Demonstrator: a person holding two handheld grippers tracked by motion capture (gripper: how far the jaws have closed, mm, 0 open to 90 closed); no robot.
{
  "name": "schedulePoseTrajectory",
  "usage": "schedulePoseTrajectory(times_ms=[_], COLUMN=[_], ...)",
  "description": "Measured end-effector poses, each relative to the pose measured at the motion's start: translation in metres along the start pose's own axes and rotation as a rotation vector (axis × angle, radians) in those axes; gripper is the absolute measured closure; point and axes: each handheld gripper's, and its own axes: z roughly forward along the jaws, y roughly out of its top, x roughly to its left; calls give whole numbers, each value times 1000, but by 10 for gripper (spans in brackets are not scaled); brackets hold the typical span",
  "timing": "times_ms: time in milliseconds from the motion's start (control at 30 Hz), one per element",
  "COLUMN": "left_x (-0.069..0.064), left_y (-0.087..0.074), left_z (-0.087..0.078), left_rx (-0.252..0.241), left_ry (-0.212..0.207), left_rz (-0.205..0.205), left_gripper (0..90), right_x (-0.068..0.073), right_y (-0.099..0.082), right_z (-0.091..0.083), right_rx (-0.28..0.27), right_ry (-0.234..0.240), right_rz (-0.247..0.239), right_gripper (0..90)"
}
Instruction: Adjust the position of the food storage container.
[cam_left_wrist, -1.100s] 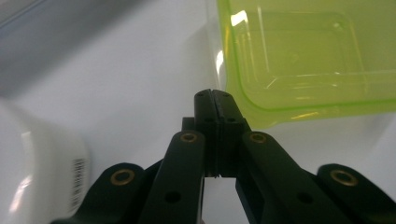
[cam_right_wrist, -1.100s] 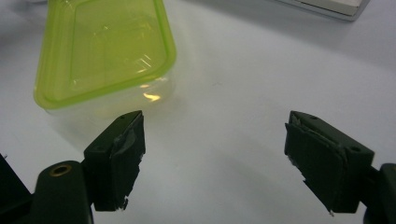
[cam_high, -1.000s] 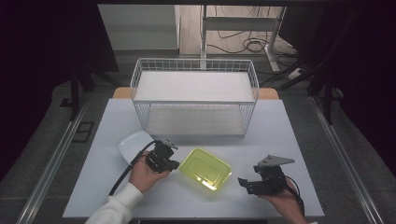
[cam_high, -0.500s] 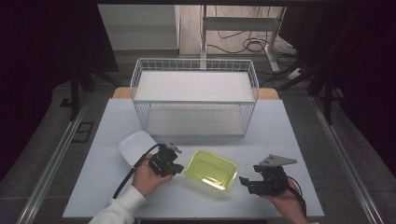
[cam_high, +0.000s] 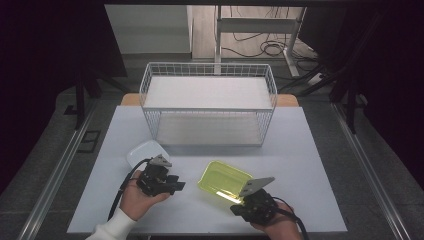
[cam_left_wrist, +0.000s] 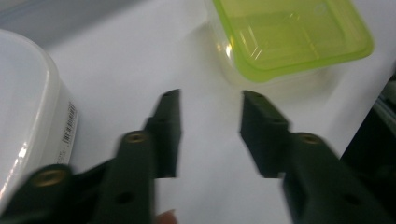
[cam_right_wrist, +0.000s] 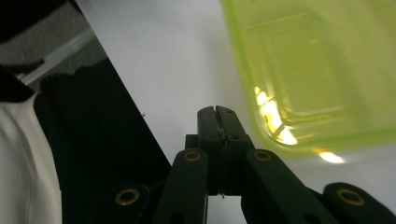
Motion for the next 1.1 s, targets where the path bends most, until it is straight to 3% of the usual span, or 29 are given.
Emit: schedulePoseTrajectory(times_ms=[100, 167, 333, 367, 500, 700, 967, 1000, 1100], left_x=[-1, -1, 1, 1, -1, -3, -2, -3, -2], left_y=[0, 0, -1, -1, -1, 0, -2, -2, -2], left_z=[-4, -4, -5, -4, -2, 1, 4, 4, 7], left_rx=[-29, -38, -46, -45, -49, -30, -16, -15, -12], left_ry=[-2, -1, -1, -4, -28, -26, -25, -23, -18], left_rz=[-7, -15, -26, -33, -50, -38, -43, -41, -46], left_gripper=[377, 338, 300, 298, 290, 275, 267, 265, 260], right_x=[4, 4, -3, -8, -14, -33, -35, -33, -39], right_y=[6, 6, 2, 0, -2, -8, -10, -10, -6], right_z=[16, 22, 28, 26, 21, 12, 7, 1, -23], right_rx=[43, 61, 91, 96, 92, 63, 41, 29, -41], right_ry=[1, 3, -21, -56, -93, -150, -138, -131, -172], right_rz=[-24, -27, -21, -15, -4, 34, 43, 46, 65], right_gripper=[892, 892, 892, 892, 892, 892, 892, 892, 891])
